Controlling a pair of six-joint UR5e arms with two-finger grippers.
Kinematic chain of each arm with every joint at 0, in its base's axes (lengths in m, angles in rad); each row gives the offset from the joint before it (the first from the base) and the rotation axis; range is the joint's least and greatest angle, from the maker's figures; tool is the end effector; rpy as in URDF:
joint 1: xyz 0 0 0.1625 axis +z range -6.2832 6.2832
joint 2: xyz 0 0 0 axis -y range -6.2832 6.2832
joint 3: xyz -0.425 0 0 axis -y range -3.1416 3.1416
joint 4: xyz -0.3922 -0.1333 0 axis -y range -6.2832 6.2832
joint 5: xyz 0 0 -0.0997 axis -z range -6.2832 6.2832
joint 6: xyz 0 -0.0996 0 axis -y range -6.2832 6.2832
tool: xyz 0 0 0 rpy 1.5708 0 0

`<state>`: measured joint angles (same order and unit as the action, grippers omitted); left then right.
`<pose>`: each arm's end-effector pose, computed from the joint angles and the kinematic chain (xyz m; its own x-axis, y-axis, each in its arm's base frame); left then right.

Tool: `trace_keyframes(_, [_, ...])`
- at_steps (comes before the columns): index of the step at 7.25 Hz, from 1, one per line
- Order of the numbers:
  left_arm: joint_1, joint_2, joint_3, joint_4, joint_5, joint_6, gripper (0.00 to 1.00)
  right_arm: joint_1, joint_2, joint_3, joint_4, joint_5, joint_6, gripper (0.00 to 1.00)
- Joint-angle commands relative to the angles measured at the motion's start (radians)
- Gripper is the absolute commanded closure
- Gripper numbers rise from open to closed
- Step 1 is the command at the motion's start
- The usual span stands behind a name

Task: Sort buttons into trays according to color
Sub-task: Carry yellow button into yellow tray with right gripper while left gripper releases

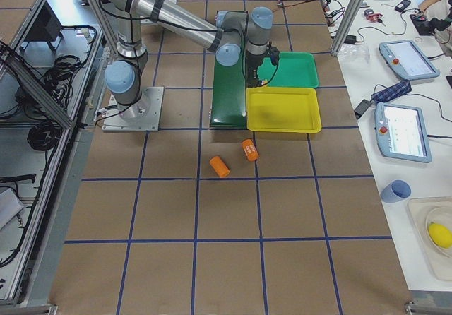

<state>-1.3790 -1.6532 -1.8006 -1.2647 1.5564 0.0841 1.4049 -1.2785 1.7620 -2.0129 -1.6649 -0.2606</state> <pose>-0.0356 -0.5237 0.3654 -0.9941 -0.1076 0.0149 -0.1075 0.9942 0.0049 0.0289 -0.5779 0.2839 -0.9919 -0.0988 0.0801 -0.0937 0.9935 0.0642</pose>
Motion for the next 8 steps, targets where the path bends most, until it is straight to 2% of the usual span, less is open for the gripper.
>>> trace_keyframes(1, [0.194, -0.023, 0.018, -0.027, 0.022, 0.167, 0.00, -0.119, 0.129, -0.096, 0.000, -0.009, -0.203, 0.83])
trace_keyframes(3, [0.353, -0.028, -0.026, -0.007, 0.021, 0.390, 0.00, -0.145, 0.177, -0.095, -0.078, -0.006, -0.313, 0.75])
trace_keyframes(4, [0.410, -0.058, -0.060, 0.045, 0.048, 0.398, 0.00, -0.153, 0.185, -0.092, -0.079, -0.007, -0.321, 0.74])
trace_keyframes(5, [0.413, -0.095, -0.104, 0.147, 0.075, 0.401, 0.00, -0.167, 0.186, -0.087, -0.075, -0.004, -0.327, 0.63])
trace_keyframes(6, [0.413, -0.134, -0.150, 0.256, 0.073, 0.440, 0.00, -0.167, 0.182, -0.085, -0.066, 0.004, -0.325, 0.41])
trace_keyframes(7, [0.413, -0.178, -0.166, 0.354, 0.070, 0.538, 0.00, -0.165, 0.180, -0.085, -0.066, 0.004, -0.325, 0.32])
trace_keyframes(8, [0.416, -0.218, -0.157, 0.375, 0.071, 0.560, 0.00, -0.165, 0.177, -0.085, -0.064, 0.004, -0.325, 0.29])
